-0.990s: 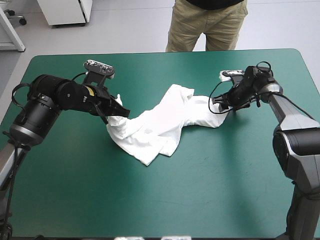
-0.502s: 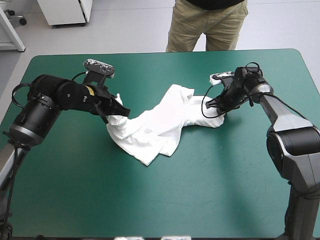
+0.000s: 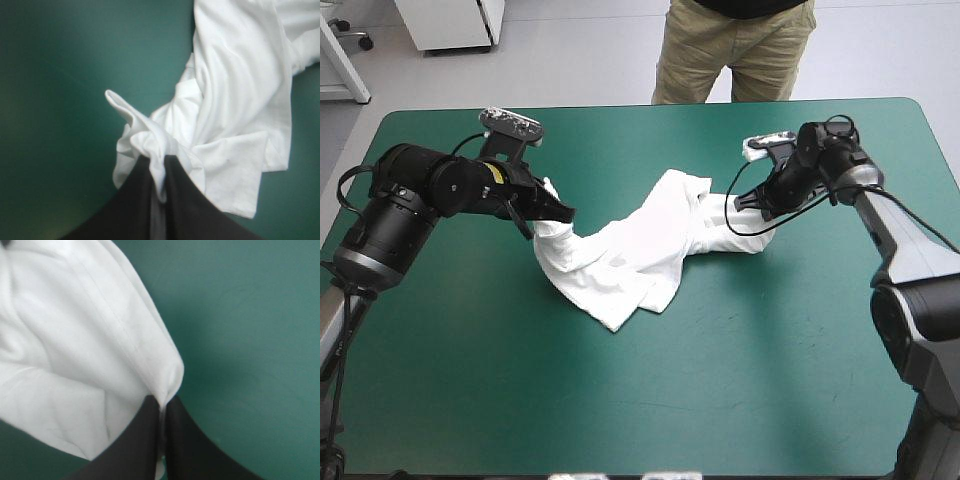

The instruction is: Fold the cloth

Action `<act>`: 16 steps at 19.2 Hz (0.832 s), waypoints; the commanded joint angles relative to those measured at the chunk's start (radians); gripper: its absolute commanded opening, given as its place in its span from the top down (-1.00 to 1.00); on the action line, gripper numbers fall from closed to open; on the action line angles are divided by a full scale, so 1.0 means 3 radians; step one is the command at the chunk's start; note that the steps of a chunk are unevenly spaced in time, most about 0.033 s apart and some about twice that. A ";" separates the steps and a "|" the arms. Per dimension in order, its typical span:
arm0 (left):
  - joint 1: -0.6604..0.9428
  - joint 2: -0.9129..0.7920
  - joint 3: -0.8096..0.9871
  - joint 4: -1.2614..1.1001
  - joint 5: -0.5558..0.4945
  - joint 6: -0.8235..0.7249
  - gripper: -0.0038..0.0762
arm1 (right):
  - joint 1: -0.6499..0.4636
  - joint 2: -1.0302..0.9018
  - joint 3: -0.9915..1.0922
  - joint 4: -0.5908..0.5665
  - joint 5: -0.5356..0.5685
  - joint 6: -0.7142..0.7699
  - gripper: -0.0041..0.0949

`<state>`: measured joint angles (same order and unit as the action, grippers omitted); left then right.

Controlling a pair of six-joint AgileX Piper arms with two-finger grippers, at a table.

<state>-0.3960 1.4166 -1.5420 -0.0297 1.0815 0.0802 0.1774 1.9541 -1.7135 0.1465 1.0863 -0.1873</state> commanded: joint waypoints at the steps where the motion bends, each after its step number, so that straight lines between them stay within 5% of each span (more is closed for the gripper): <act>1: -0.0004 -0.0116 -0.0358 0.0402 -0.0106 -0.0200 0.93 | -0.0001 -0.0806 -0.0092 0.0029 0.0032 -0.0039 0.92; 12: -0.0004 -0.0116 -0.2432 0.1034 0.0446 -0.0267 0.93 | -0.0007 -0.2706 -0.0094 -0.0026 -0.0199 -0.0055 0.92; 16: -0.0004 -0.0289 -0.2735 0.1034 0.0508 -0.0233 0.93 | -0.0007 -0.3190 -0.0100 0.0006 -0.0217 -0.0106 0.92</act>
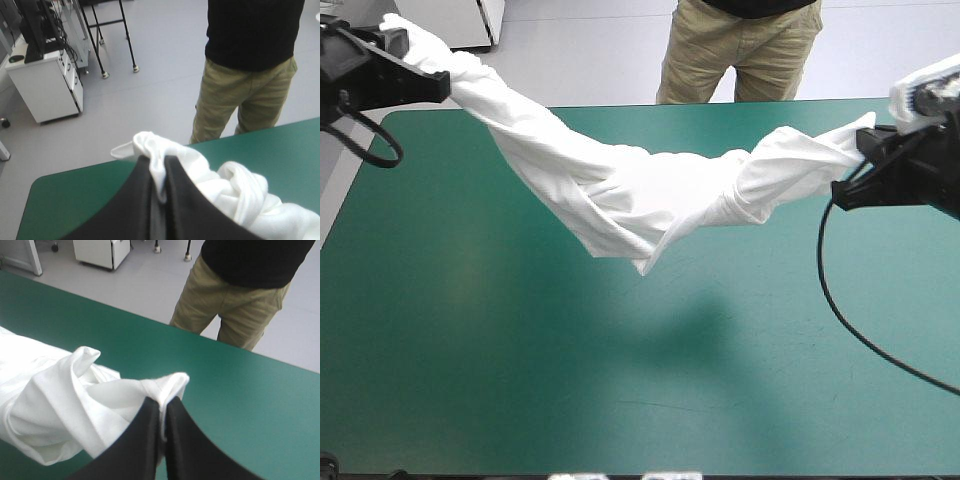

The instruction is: Fold the cloth

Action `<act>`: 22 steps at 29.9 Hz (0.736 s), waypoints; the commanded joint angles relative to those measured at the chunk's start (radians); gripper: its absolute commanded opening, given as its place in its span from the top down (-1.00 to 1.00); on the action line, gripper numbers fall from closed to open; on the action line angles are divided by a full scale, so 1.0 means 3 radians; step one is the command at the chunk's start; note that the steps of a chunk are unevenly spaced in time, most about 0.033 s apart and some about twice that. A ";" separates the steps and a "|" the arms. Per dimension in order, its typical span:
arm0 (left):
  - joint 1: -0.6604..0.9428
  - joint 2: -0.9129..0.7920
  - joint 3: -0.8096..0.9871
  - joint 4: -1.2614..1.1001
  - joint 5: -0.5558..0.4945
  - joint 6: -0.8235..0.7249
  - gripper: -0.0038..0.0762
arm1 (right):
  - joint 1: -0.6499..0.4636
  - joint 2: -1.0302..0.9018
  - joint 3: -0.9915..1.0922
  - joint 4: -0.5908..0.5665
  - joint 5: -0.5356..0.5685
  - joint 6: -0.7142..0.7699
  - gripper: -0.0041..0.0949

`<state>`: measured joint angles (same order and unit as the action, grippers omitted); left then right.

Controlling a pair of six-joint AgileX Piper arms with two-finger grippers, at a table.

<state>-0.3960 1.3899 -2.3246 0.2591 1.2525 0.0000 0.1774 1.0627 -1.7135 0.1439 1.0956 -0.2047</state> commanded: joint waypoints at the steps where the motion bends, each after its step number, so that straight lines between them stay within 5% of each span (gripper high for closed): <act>1: -0.0004 -0.0249 -0.0126 0.0071 -0.0062 0.0059 0.93 | -0.0007 -0.0275 -0.0100 0.0015 -0.0224 -0.0048 0.92; 13: -0.0004 -0.0963 0.0207 -0.0222 0.0119 0.0076 0.93 | -0.0007 -0.0688 -0.0399 0.0437 0.0508 0.0022 0.92; 22: -0.0004 -0.1633 0.2060 -0.0175 0.0008 -0.0169 0.93 | -0.0007 -0.1078 0.0193 0.0265 0.0508 0.0284 0.92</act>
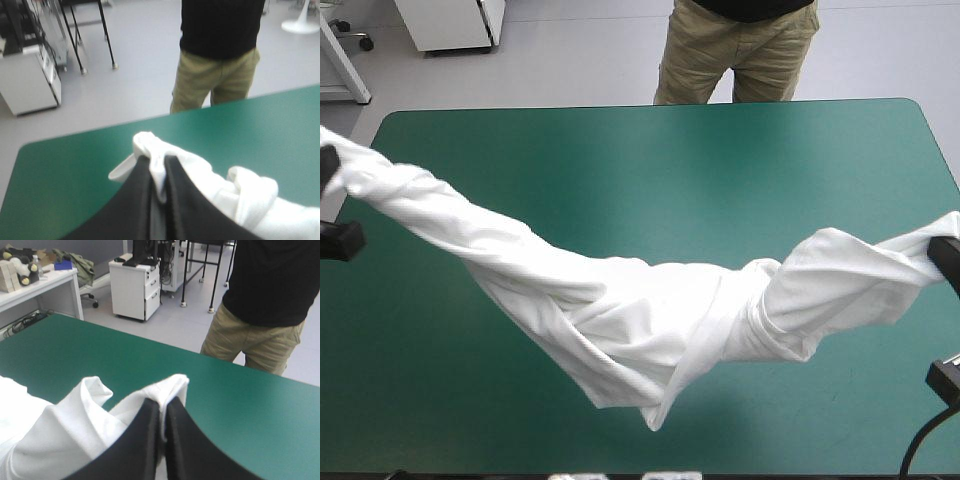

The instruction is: Fold the cloth

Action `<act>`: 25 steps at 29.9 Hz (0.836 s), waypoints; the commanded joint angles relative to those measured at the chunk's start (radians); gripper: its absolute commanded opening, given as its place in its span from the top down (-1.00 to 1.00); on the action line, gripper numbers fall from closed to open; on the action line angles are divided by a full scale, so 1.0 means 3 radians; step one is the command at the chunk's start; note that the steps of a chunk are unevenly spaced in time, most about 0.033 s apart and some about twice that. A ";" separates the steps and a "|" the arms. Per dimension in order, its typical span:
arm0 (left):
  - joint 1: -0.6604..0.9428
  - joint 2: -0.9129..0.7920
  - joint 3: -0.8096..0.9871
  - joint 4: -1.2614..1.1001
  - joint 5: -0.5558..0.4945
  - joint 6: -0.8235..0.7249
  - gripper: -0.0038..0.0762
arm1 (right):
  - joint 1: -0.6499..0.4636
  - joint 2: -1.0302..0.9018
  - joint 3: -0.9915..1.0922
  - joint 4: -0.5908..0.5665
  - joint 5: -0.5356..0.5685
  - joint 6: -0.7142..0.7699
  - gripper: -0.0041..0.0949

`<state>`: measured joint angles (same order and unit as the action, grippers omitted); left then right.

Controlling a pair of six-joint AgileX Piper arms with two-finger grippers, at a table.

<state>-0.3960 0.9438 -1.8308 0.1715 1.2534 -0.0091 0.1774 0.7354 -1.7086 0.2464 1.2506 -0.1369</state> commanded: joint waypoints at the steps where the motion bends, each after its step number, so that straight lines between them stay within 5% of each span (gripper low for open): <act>1: -0.0004 -0.0211 0.0634 0.0181 -0.0057 -0.0221 0.93 | -0.0007 0.0013 0.0301 -0.0077 -0.0009 0.0066 0.92; 4: -0.0004 -0.0332 0.1167 0.0356 -0.0247 -0.0446 0.93 | -0.0007 0.0013 0.0736 -0.0077 -0.0122 0.0065 0.92; 12: -0.0004 -0.0105 0.2079 0.0787 -0.1023 -0.0898 0.93 | -0.0007 0.0347 0.1897 -0.0207 -0.1176 -0.0009 0.93; 21: -0.0004 0.0841 0.2164 0.1585 -0.1440 -0.1447 0.93 | -0.0007 0.1328 0.2152 -0.0252 -0.1932 -0.0134 0.92; 25: -0.0004 0.1252 0.2156 0.1774 -0.1610 -0.1735 0.93 | -0.0007 0.1802 0.2152 -0.0252 -0.2136 -0.0134 0.68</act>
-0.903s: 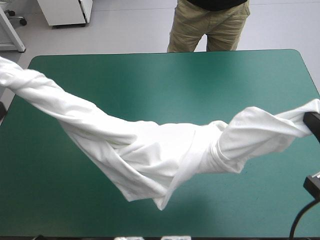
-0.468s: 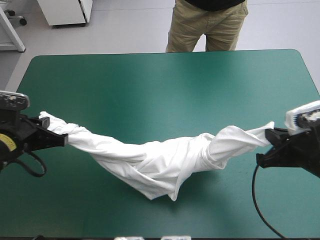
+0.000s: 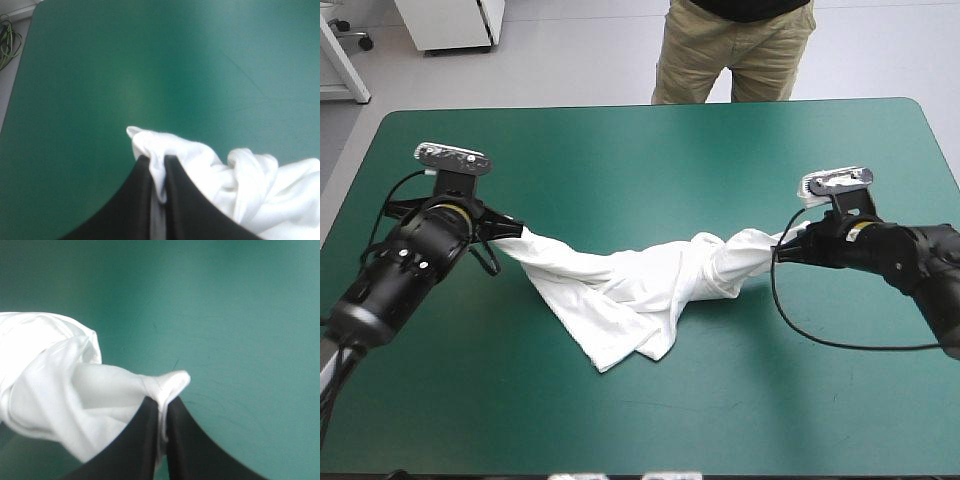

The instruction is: Fold the cloth

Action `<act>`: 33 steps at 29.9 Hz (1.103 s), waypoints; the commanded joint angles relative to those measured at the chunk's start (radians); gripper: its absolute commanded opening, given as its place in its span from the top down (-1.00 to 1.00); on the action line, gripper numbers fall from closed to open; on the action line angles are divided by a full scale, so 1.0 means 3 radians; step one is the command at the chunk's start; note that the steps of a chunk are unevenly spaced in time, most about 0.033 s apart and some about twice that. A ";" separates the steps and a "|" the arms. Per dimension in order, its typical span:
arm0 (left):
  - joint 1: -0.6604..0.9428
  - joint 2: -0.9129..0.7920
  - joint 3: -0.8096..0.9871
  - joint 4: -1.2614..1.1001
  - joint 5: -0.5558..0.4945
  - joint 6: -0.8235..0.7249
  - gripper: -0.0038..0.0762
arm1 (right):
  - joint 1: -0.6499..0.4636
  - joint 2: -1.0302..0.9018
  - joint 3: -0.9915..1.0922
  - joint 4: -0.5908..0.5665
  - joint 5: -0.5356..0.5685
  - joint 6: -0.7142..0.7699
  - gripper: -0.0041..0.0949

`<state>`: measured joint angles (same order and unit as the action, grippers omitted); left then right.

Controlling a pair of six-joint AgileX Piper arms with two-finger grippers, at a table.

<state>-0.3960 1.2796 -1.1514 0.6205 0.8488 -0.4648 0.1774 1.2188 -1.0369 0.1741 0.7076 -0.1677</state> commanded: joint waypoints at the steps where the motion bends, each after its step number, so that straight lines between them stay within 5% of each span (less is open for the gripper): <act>1: 0.0002 0.0232 -0.0109 0.0313 -0.0319 -0.0288 0.93 | -0.0007 0.0298 -0.0086 -0.0011 -0.0392 -0.0040 0.58; 7: 0.0115 0.0667 -0.0295 0.0198 -0.0609 -0.0449 0.85 | -0.0015 0.0719 -0.0140 -0.0001 -0.0729 -0.0046 -0.16; 14: 0.0666 0.1030 -0.0812 -0.1266 -0.0734 0.0430 -0.27 | -0.0152 0.0857 -0.0514 0.0015 -0.0768 -0.0033 -0.27; 16: 0.0800 0.1111 -0.0959 -0.1677 -0.0568 0.0808 -0.42 | -0.0262 0.0857 -0.0658 0.0064 -0.0670 -0.0033 -0.27; 28: 0.0765 0.0895 -0.1117 -0.2274 0.0421 0.1640 -0.41 | -0.0399 0.0587 -0.1007 0.0241 0.0045 -0.0183 -0.23; 33: 0.0432 0.0469 -0.0859 -0.2277 0.0451 0.1670 -0.32 | -0.0399 0.0140 -0.0995 0.0241 0.0232 -0.0183 -0.12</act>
<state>-0.2109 1.5321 -1.4191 -0.0446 0.9998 0.0286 0.0684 1.3690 -1.2999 0.2329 0.7953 -0.2136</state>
